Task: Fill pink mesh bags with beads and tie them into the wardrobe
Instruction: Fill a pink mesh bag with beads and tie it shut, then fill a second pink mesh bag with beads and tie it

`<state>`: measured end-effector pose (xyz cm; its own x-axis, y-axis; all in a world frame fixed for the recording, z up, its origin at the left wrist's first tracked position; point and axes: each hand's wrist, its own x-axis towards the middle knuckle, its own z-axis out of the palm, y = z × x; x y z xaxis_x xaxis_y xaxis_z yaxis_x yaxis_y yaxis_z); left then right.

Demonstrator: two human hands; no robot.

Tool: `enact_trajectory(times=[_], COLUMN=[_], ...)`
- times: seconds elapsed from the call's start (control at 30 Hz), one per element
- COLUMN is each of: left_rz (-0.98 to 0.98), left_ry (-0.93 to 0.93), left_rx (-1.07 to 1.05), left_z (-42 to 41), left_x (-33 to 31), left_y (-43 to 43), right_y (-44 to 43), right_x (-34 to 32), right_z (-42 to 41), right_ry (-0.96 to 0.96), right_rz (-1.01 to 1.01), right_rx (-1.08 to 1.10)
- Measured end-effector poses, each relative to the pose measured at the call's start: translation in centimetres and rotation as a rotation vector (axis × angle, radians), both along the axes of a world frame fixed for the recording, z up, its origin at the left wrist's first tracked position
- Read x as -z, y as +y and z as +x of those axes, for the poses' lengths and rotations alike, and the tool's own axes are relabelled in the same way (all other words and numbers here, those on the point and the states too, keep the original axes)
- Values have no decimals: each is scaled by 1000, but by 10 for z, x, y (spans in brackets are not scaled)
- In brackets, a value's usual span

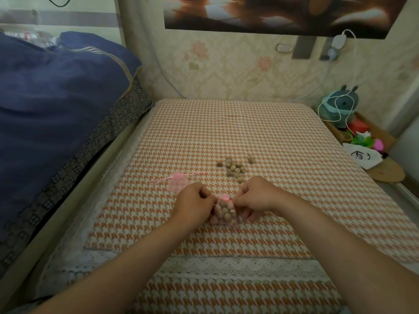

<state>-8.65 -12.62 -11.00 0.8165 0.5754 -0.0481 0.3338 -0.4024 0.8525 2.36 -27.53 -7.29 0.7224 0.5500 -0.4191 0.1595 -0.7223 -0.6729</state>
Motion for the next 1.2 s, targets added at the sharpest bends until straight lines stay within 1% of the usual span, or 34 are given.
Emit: enact_trajectory(times=[0.07, 0.13, 0.2, 0.27, 0.3, 0.4, 0.47, 0.53, 0.67, 0.73, 0.87, 0.93, 1.0, 1.07, 1.2], left_rz=[102, 111, 88, 135, 156, 97, 54, 55, 40, 73, 222, 260, 279, 255, 207], left_ry=[38, 91, 170, 239, 251, 225, 190, 143, 61, 57, 92, 121, 142, 149, 169], left_rx=[55, 126, 279, 408, 428, 383, 348, 305, 199, 146, 46, -18, -87, -129, -145], left_z=[-2, -5, -7, -7, -6, -2, -1, -1, -4, -8, -22, -31, -38, -43, -48], left_x=[-8, -17, -24, -28, -28, -25, -23, -26, -40, -43, -44, -42, -36, -28, -18], left_y=[-1, -1, -1, -1, 0, 2, 3, 9, 39, 60, 98, 116, 132, 145, 157], right_y=[-1, -2, -2, -2, -2, -1, 2, 7, 31, 49, 86, 103, 118, 129, 145], right_x=[1, 1, 1, -2, -3, -10, -13, -16, -20, -16, -3, 3, 7, 11, 14], right_z=[-1, -1, -2, -3, -3, -9, -12, -15, -21, -25, -33, -36, -40, -43, -49], right_ry=[-1, -4, -9, -2, 9, 70, 121, 137, 160, 96, -207, -299, -319, -330, -274], right_rz=[2, 3, -5, -14, -16, -25, 5, 83, 263, 261, 145, 121, 131, 121, 154], right_rx=[-20, -36, -51, -59, -56, -53, -59, -51, 40, 46, -56, -75, -63, -65, -3])
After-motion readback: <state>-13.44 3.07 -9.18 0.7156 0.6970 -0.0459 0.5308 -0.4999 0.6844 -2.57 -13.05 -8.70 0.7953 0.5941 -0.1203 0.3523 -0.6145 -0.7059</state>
